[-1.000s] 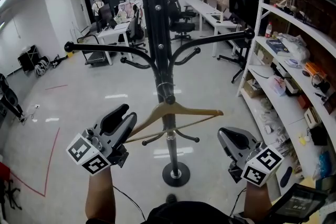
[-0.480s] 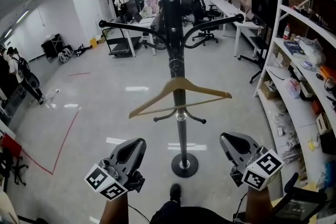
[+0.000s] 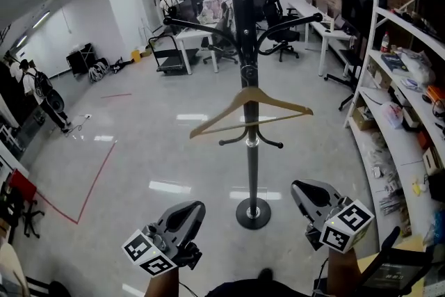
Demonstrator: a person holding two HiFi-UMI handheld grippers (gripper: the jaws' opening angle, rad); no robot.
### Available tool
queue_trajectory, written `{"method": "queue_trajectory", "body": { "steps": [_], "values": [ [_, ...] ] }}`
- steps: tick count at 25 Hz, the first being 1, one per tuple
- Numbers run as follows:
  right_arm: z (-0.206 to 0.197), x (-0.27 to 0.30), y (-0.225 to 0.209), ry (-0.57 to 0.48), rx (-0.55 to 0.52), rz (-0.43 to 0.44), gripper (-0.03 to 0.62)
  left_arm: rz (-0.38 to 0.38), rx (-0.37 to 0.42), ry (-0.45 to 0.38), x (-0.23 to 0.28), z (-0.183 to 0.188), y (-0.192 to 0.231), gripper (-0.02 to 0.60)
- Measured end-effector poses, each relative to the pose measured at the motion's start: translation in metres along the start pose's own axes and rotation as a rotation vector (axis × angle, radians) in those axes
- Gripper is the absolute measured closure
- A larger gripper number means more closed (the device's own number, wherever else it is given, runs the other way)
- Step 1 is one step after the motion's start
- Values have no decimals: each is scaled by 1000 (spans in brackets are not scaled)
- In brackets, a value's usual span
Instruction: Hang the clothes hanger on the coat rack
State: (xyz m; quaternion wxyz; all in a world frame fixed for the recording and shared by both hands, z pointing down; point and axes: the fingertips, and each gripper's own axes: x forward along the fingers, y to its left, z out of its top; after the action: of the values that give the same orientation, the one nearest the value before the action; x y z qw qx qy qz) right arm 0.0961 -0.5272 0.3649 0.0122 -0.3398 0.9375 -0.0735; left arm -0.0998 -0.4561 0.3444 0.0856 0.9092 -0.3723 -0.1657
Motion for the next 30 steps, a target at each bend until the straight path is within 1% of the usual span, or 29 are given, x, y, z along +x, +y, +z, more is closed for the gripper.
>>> {"method": "queue_trajectory", "body": {
  "steps": [2, 4, 7, 10, 14, 16, 18, 20, 22, 24, 26, 28, 30],
  "values": [
    [-5, -3, 16, 8, -4, -5, 586, -58, -4, 7, -13, -9, -16, 583],
    [-16, -7, 36, 19, 2, -22, 586, -81, 3, 36, -33, -20, -26, 583],
    [-30, -12, 67, 15, 26, -55, 586, -74, -11, 74, -66, -33, -28, 583],
    [-46, -18, 101, 8, 51, -75, 586, -41, -14, 94, -104, -41, -26, 583],
    [-69, -33, 146, 59, 51, -104, 586, -22, -37, 132, -147, -54, -32, 583],
    [-69, -44, 167, 76, 36, -102, 586, -24, -46, 150, -158, -57, -44, 583],
    [-65, -57, 181, 77, 22, -104, 586, -39, -51, 143, -165, -56, -57, 583],
    [-61, -71, 188, 74, 11, -109, 586, -61, -57, 132, -168, -53, -72, 583],
    [-59, -86, 191, 74, 4, -118, 586, -67, -40, 134, -170, -52, -87, 582],
    [-58, -101, 198, 69, 1, -119, 586, -47, -17, 135, -176, -50, -100, 583],
    [-57, -122, 207, 59, -6, -107, 586, 9, 9, 118, -184, -44, -117, 583],
    [-59, -150, 212, 55, -6, -96, 586, 60, 39, 107, -188, -42, -143, 583],
    [-64, -182, 214, 53, 11, -98, 586, 64, 50, 114, -188, -48, -175, 583]
  ]
}}
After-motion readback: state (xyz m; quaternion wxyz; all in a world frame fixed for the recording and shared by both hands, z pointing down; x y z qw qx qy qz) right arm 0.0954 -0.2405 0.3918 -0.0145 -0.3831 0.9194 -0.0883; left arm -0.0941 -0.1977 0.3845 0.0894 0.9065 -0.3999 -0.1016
